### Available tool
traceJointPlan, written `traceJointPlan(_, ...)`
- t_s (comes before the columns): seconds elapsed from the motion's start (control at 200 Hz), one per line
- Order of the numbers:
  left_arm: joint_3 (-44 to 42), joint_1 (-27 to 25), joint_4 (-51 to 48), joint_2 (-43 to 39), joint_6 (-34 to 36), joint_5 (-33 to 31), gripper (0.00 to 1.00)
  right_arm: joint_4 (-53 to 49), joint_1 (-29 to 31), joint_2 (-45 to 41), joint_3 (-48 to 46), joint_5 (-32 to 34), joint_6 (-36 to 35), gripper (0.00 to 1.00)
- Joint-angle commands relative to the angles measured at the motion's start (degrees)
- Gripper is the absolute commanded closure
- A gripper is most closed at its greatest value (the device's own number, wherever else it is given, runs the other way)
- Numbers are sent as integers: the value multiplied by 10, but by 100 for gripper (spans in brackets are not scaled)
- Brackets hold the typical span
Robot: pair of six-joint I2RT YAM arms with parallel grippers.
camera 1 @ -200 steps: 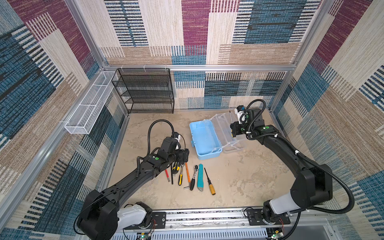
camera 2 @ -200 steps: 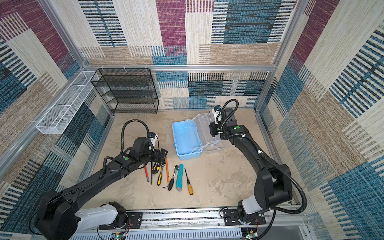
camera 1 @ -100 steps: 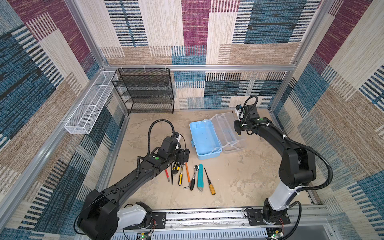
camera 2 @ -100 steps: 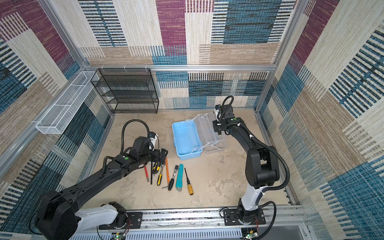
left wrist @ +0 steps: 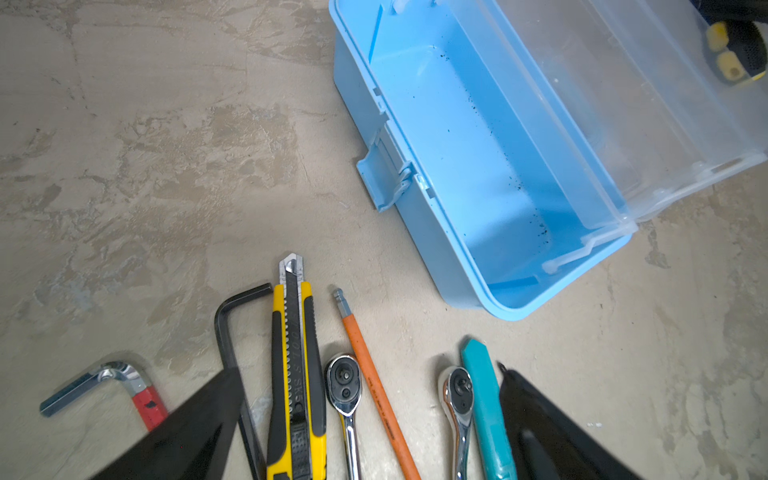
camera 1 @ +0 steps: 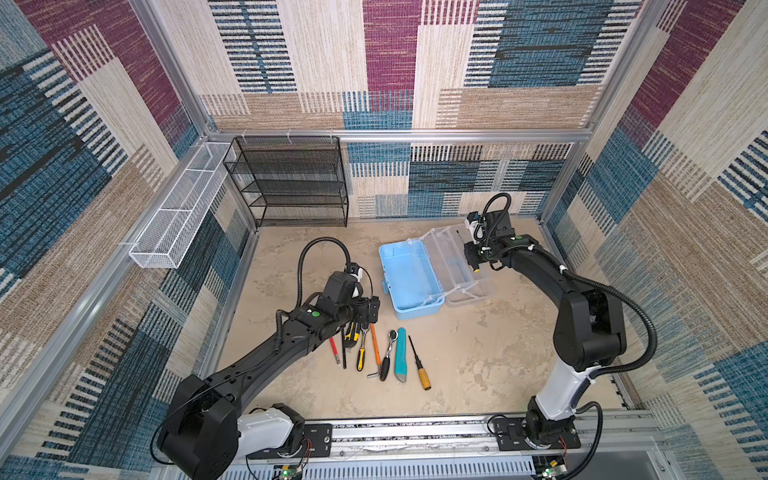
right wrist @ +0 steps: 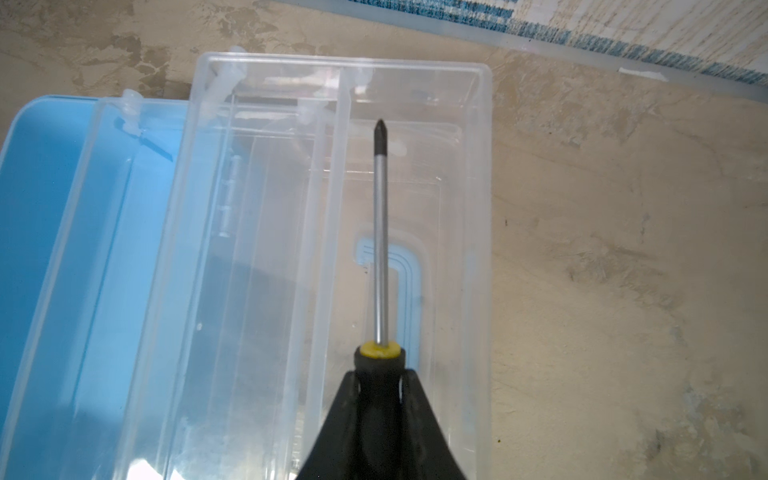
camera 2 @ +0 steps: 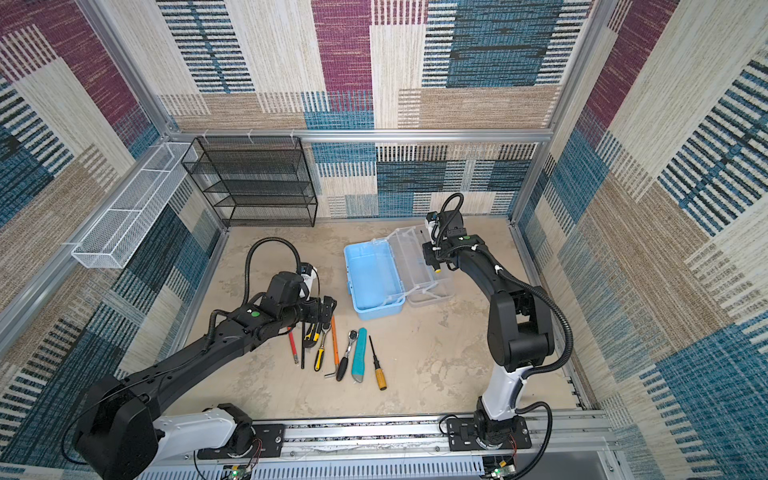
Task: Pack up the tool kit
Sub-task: 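Lower the screwdriver into the blue box and open the right gripper, then move the right gripper back over the yellow-handled screwdriver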
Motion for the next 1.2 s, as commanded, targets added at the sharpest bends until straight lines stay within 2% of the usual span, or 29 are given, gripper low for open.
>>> traceJointPlan(0.0,3,0,-7,1,9,-8,1,-2,1,5,6,-30,14,77)
traceJointPlan(0.115,1,0,-9,-2,9,-9,1,-7,1,6,7,-38,19,70)
traceJointPlan(0.386,1,-1,-9,-4,5,-10,1,-16,1,-17,26,-10,41,53)
traceJointPlan(0.446,0,-1,-10,-3,4,-11,1,-15,1,-27,29,-3,47,46)
traceJointPlan(0.561,-2,-1,-9,-2,1,-17,1,-15,1,-51,30,4,60,38)
traceJointPlan(0.746,-6,-1,-10,-6,-2,-29,1,-29,19,-100,4,37,103,35)
traceJointPlan(0.831,-9,0,-10,-9,-5,-42,1,-21,57,-141,-38,68,132,35)
traceJointPlan(0.972,-12,0,-14,-12,-12,-78,1,-5,151,-215,-133,107,207,33)
traceJointPlan(1.192,-12,-1,-12,-7,-15,-83,1,-17,343,-287,-266,152,385,34)
